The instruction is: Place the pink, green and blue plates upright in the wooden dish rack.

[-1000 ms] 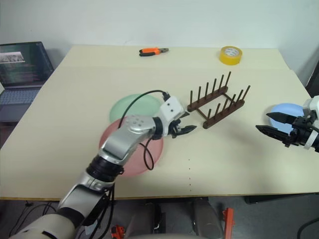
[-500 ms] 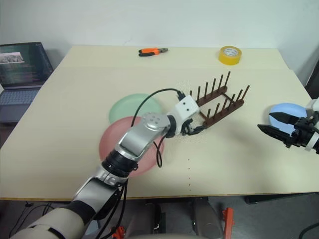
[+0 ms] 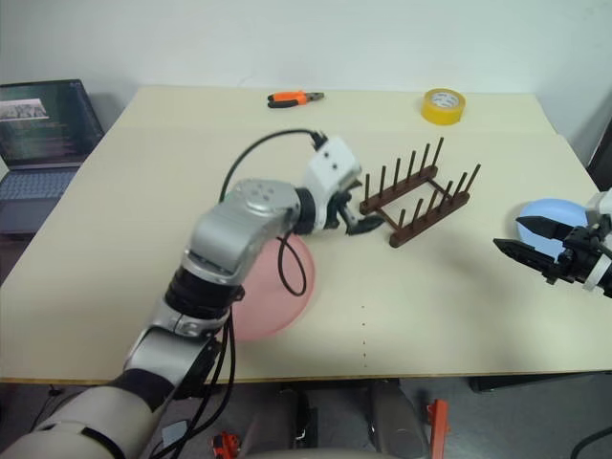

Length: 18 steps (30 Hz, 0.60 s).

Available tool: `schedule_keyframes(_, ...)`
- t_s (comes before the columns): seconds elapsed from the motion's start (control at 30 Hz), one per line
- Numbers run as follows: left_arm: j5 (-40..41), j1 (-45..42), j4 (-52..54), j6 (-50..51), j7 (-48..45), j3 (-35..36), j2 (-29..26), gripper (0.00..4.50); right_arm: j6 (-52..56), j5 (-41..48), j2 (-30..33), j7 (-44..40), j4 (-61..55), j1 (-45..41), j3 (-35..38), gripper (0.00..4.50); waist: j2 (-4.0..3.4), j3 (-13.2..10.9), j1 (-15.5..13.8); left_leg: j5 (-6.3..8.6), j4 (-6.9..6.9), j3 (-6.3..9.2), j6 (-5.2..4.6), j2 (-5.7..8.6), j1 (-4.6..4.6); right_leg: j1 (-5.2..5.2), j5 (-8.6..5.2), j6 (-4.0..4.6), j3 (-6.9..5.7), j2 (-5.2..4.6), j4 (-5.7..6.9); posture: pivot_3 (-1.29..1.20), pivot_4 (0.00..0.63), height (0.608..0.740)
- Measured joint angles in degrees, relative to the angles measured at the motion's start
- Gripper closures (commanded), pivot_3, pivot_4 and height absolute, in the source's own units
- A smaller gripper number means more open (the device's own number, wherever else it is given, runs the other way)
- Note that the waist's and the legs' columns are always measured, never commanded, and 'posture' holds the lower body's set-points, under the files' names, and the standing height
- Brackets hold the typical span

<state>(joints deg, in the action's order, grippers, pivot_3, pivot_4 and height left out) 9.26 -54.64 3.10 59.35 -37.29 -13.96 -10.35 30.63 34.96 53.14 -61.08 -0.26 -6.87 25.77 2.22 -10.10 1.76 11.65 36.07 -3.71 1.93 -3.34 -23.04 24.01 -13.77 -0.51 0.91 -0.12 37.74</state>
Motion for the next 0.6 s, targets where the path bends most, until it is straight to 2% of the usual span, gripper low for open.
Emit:
schedule_keyframes(0.13, 3.3, -2.6, 1.5, 8.3, 1.4, 0.5, 2.4, 0.04, 0.0, 0.0, -1.2, 0.4, 0.0, 0.1, 0.0, 0.79, -0.01, 0.0, 0.1, 0.01, -0.04, 0.01, -0.01, 0.02, 0.01, 0.0, -0.01, -0.01, 0.03, 0.01, -0.03, 0.0, 0.15, 0.74)
schedule_keyframes(0.23, 3.7, -5.2, 1.0, 14.8, 1.1, -5.9, -1.0, 0.04, 0.0, 0.0, -1.2, 0.9, -0.1, 1.3, 0.0, 0.79, -0.04, 0.0, 0.1, 0.0, -0.04, 0.12, 0.0, 0.01, 0.04, 0.0, -0.02, 0.01, 0.05, 0.05, 0.05, 0.0, 0.15, 0.74)
schedule_keyframes(0.6, 5.3, -7.7, -1.8, 20.0, 1.3, -12.1, -3.0, 0.04, -0.1, 0.0, -1.4, 1.5, -2.1, 4.1, 2.4, 0.79, -0.06, 0.0, 0.1, 0.0, -0.03, 0.14, 0.0, 0.04, 0.04, 0.0, -0.03, 0.03, 0.02, 0.04, 0.03, 0.0, 0.15, 0.74)
